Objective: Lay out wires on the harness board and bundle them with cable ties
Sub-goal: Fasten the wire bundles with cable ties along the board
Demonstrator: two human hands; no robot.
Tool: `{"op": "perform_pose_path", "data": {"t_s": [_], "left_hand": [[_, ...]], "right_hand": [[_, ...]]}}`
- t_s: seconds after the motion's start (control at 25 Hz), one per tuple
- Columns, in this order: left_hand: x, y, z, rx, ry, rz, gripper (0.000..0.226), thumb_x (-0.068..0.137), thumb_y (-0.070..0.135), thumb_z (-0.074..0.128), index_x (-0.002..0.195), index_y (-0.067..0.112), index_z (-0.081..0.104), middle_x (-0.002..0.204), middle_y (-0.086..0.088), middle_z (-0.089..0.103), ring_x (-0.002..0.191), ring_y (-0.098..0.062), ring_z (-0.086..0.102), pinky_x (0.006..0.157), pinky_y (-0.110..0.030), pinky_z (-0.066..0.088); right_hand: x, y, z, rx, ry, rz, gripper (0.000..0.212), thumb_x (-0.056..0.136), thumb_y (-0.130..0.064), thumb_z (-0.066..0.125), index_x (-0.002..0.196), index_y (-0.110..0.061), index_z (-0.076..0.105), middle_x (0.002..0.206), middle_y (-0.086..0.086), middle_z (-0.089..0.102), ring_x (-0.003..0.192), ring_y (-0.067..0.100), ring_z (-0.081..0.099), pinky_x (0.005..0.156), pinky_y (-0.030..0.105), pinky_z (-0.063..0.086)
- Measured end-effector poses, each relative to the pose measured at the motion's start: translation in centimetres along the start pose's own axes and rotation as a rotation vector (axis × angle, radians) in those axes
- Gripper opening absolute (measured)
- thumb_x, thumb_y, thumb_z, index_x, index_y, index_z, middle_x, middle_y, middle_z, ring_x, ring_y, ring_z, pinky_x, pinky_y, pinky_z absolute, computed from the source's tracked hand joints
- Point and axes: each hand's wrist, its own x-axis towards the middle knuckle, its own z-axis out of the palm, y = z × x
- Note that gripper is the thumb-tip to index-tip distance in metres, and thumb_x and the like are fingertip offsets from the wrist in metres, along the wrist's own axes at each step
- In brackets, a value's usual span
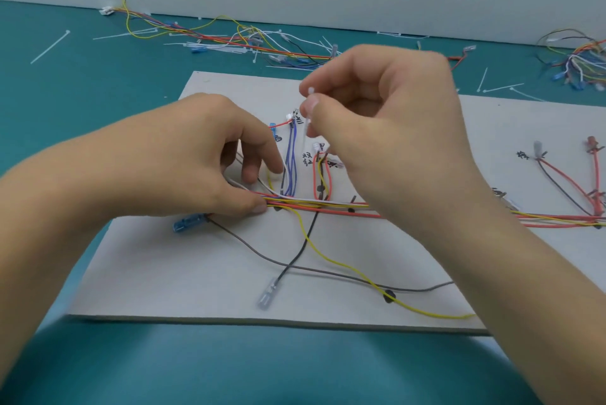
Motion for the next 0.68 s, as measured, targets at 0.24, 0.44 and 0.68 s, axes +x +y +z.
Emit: {"op": "perform_pose_path", "data": {"t_s": [0.24,0.44,0.68], "left_hand": [[0.2,-0.2,0.5,0.003,0.013,0.065,0.013,0.069,0.037,0.087,0.077,0.042,0.078,0.074,0.016,0.070,0.065,-0.019,0.056,0.062,-0.037,0.052],[0.1,0.1,0.5,0.025,-0.015,0.055,0.012,0.066,0.045,0.072,0.076,0.040,0.074,0.077,0.017,0.069,0.066,-0.018,0.059,0.061,-0.036,0.053],[0.1,0.4,0.8,0.046,-0.012,0.034,0.018,0.064,0.043,0.068,0.080,0.036,0.071,0.078,0.017,0.066,0.068,-0.015,0.060,0.058,-0.028,0.051]], "right_hand": [[0.7,1.3,2.1,-0.016,0.062,0.016,0.014,0.085,-0.003,0.067,0.083,-0.015,0.075,0.071,-0.005,0.073,0.066,0.012,0.072,0.068,0.038,0.061],[0.7,2.3,2.2,-0.037,0.057,0.002,0.015,0.085,-0.003,0.066,0.084,-0.016,0.074,0.072,-0.005,0.072,0.069,0.015,0.073,0.067,0.040,0.061],[1.0,2.6,2.1,-0.028,0.060,0.009,0.018,0.087,-0.003,0.065,0.082,-0.019,0.071,0.073,-0.005,0.071,0.072,0.016,0.074,0.067,0.042,0.061]]}}
